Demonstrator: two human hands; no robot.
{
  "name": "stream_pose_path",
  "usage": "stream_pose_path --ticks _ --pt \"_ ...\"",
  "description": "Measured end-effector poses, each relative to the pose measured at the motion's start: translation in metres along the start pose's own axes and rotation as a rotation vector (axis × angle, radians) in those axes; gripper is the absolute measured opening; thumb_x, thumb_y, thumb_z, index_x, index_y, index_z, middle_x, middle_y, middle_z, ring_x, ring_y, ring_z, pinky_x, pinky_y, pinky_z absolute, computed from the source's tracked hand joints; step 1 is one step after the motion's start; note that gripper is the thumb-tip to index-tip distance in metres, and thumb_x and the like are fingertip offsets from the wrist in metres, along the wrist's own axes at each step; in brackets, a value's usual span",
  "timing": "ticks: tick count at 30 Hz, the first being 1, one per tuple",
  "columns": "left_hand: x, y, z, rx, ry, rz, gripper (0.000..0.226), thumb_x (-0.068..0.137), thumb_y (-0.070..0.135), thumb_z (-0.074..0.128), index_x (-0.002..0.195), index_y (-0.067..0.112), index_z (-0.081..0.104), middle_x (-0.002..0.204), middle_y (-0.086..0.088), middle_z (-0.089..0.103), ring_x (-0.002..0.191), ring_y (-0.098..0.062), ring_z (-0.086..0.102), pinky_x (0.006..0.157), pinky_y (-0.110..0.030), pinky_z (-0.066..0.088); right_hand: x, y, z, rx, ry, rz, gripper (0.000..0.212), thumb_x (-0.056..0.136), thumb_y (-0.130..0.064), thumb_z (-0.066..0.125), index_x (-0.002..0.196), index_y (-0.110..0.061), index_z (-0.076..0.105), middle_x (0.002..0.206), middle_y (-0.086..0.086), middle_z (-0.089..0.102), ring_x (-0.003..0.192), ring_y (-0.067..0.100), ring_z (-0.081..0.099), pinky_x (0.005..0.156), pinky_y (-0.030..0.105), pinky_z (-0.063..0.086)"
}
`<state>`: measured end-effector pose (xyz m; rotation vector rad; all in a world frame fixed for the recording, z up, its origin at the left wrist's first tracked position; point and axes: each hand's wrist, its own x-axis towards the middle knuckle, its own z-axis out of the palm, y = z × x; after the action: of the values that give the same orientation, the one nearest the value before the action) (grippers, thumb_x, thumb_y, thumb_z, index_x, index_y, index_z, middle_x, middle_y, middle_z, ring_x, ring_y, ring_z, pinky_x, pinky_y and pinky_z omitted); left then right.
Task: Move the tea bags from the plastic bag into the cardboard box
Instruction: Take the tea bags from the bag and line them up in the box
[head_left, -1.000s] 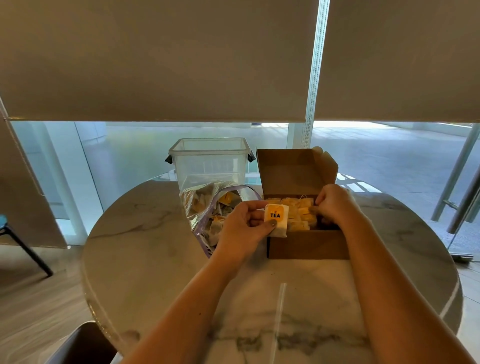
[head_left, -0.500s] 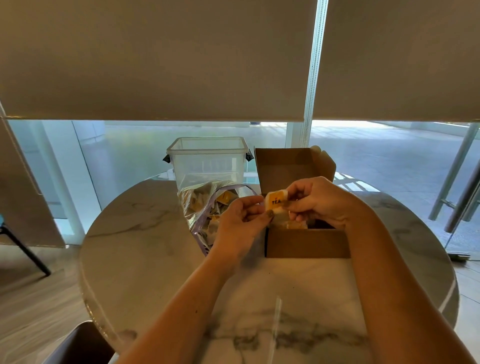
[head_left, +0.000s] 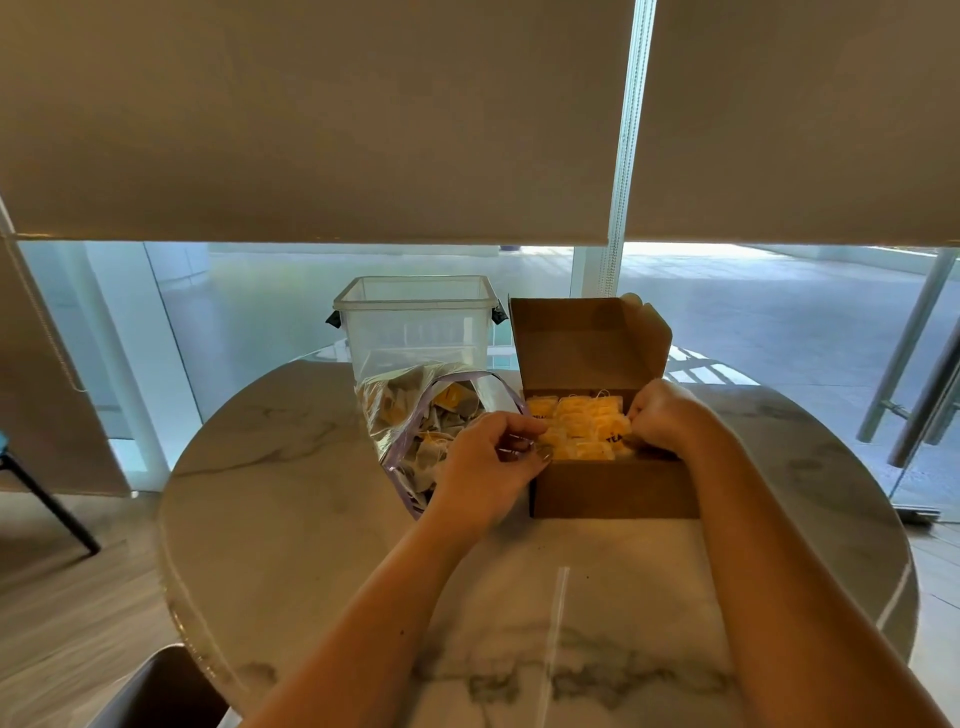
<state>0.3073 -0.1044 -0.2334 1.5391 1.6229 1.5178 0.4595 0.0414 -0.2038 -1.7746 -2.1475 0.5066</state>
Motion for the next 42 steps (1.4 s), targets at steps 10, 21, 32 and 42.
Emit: stream_pose_path --ticks 10,21,32,42 --pt "0.000 -0.001 -0.001 0.005 -0.003 -0.008 0.021 0.084 0.015 0.067 0.099 0.027 0.062 0.097 0.011 0.060 0.089 -0.004 0.057 0.071 -0.004 0.046 0.008 -0.001 0.008 0.031 -0.088 0.081 0.005 0.086 -0.004 0.058 0.090 -0.005 0.054 0.088 0.014 0.054 0.082 0.024 0.055 0.064 0.029 0.043" --pt "0.003 -0.003 -0.039 0.314 0.544 0.565 0.029 0.080 0.007 0.059 0.104 0.023 0.054 0.098 0.006 0.053 0.093 -0.005 0.049 0.076 -0.025 0.047 -0.032 -0.024 -0.010 0.182 0.360 -0.315 0.039 0.086 0.006 0.051 0.119 -0.012 0.059 0.117 0.009 0.061 0.101 0.021 0.059 0.081 0.028 0.049" --pt "0.006 -0.013 -0.072 0.292 0.477 0.340 0.030 0.080 -0.010 0.057 0.089 0.018 0.064 0.090 0.016 0.057 0.085 0.011 0.054 0.070 -0.001 0.038 -0.072 -0.114 0.062 -0.116 -0.274 -0.692 0.048 0.090 -0.011 0.052 0.137 -0.013 0.042 0.140 0.008 0.041 0.129 0.028 0.040 0.100 0.035 0.039" --pt "0.009 -0.018 -0.071 0.296 0.457 0.396 0.035 0.079 -0.013 0.055 0.086 0.021 0.063 0.088 0.019 0.055 0.085 0.011 0.054 0.072 -0.002 0.040 -0.064 -0.117 0.092 -0.199 -0.053 -0.758 0.043 0.085 0.006 0.053 0.125 -0.008 0.054 0.127 0.011 0.046 0.119 0.028 0.043 0.099 0.034 0.042"
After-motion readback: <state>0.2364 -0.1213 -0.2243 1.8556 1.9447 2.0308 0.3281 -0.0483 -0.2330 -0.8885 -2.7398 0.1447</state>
